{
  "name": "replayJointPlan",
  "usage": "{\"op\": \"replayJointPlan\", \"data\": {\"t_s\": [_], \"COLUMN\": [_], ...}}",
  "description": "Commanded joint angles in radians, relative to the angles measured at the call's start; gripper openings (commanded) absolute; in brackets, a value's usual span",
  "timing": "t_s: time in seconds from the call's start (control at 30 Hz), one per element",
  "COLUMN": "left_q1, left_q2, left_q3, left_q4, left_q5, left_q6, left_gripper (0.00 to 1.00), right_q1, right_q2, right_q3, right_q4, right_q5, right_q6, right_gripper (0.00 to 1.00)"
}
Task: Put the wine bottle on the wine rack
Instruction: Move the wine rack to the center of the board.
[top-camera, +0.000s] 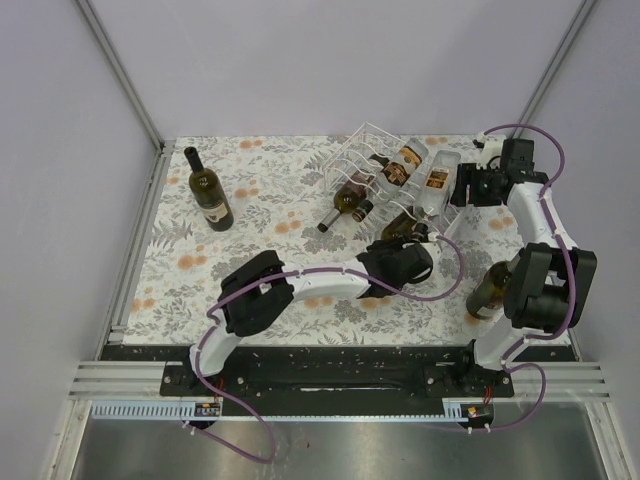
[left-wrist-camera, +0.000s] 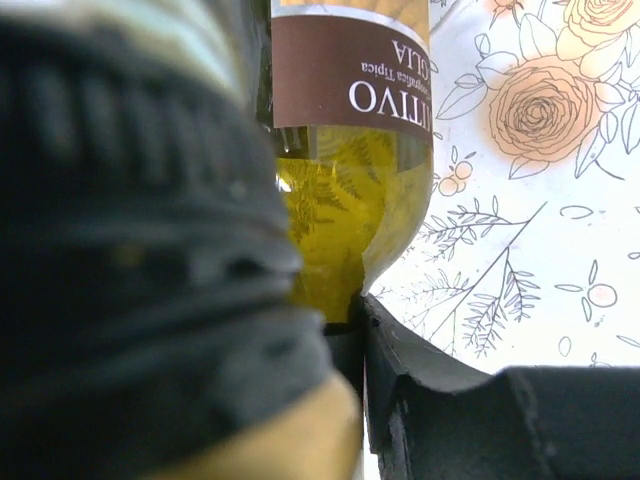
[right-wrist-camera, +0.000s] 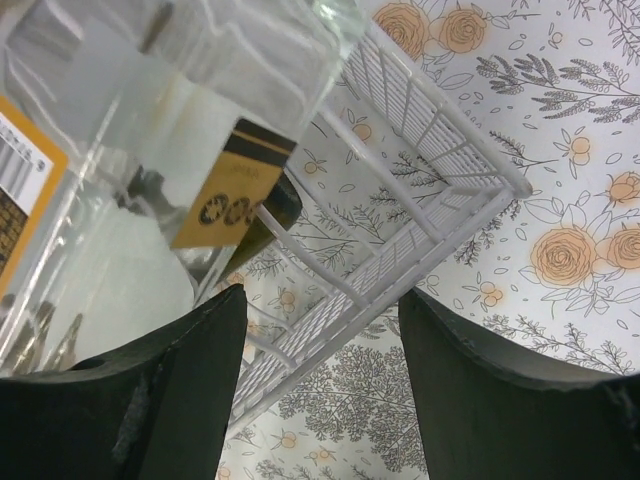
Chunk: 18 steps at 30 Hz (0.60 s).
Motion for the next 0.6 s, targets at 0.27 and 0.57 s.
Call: {"op": "replayJointPlan", "data": {"t_s": [0.27,0.57], "left_q1": [-0.011,-0.011], "left_q2": [0.035,-0.002], "left_q3": [-0.023,-0.058], "left_q4": [0.089,0.11], "left_q5": [-0.082,-0.103], "left_q6": [0.131,0.156], "left_gripper": [0.29,0.29], "right_q1": [0.041,0.041], "right_q2": [-0.009,-0.012], "right_q3": [-0.004,0.005], "right_q4": [-0.167,-0.177], "right_q5": [-0.105,-0.101], "right_q6": [-0.002,-0.006], "right_gripper": [0.71,0.71]}}
